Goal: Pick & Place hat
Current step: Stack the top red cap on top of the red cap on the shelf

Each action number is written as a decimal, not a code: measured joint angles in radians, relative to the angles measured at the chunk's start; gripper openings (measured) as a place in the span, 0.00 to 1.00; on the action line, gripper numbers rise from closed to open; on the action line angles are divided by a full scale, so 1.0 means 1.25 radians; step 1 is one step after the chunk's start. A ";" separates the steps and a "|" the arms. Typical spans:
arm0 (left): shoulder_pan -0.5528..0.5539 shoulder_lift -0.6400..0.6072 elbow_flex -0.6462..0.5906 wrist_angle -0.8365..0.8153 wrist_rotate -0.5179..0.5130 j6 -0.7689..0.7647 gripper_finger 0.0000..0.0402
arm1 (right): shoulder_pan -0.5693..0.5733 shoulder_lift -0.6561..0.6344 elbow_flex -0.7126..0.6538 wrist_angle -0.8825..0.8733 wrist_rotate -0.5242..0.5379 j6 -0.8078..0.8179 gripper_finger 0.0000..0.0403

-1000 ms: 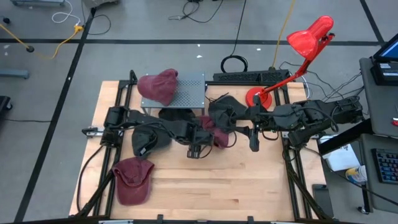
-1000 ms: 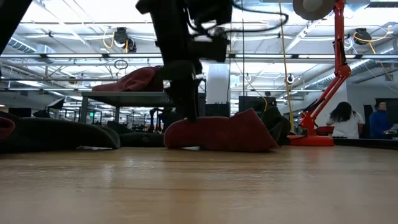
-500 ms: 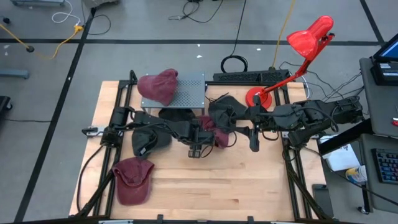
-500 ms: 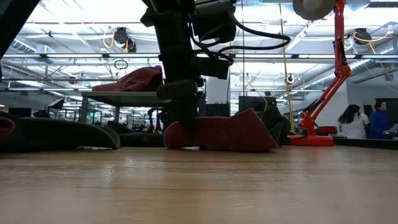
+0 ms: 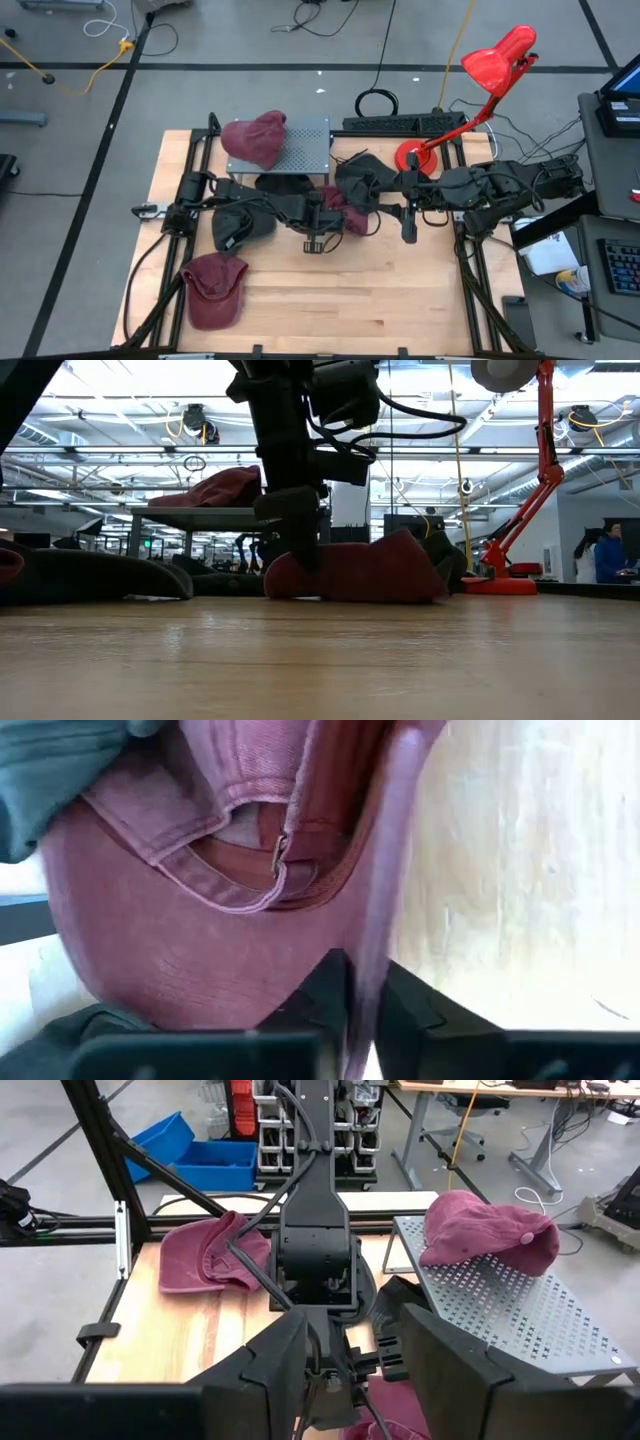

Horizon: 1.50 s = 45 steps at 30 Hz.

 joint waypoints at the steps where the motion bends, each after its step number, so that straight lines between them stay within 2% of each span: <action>1: 0.000 -0.002 0.000 -0.001 0.011 -0.006 0.04 | 0.000 0.000 0.000 0.000 0.000 -0.001 0.39; 8: 0.000 -0.060 0.000 -0.003 0.144 -0.084 0.02 | 0.000 0.000 0.000 -0.001 0.000 -0.015 0.39; 14: 0.000 -0.184 -0.001 -0.011 0.255 -0.154 0.02 | 0.000 0.000 0.000 -0.001 0.001 -0.004 0.39; 19: 0.000 -0.304 -0.001 -0.012 0.374 -0.201 0.02 | 0.000 0.000 0.000 -0.001 0.004 0.080 0.40; 23: 0.000 -0.391 -0.001 -0.017 0.460 -0.245 0.02 | 0.000 0.000 0.000 -0.002 -0.002 0.123 0.46; 31: 0.000 -0.561 -0.001 -0.032 0.592 -0.322 0.02 | 0.000 0.000 0.000 0.012 -0.044 0.148 0.63; 36: 0.000 -0.651 0.000 -0.031 0.644 -0.363 0.02 | 0.000 0.000 0.000 0.012 -0.042 0.133 0.68; 45: -0.001 -0.794 0.000 -0.026 0.649 -0.388 0.02 | 0.000 0.010 0.000 0.031 -0.046 0.165 0.67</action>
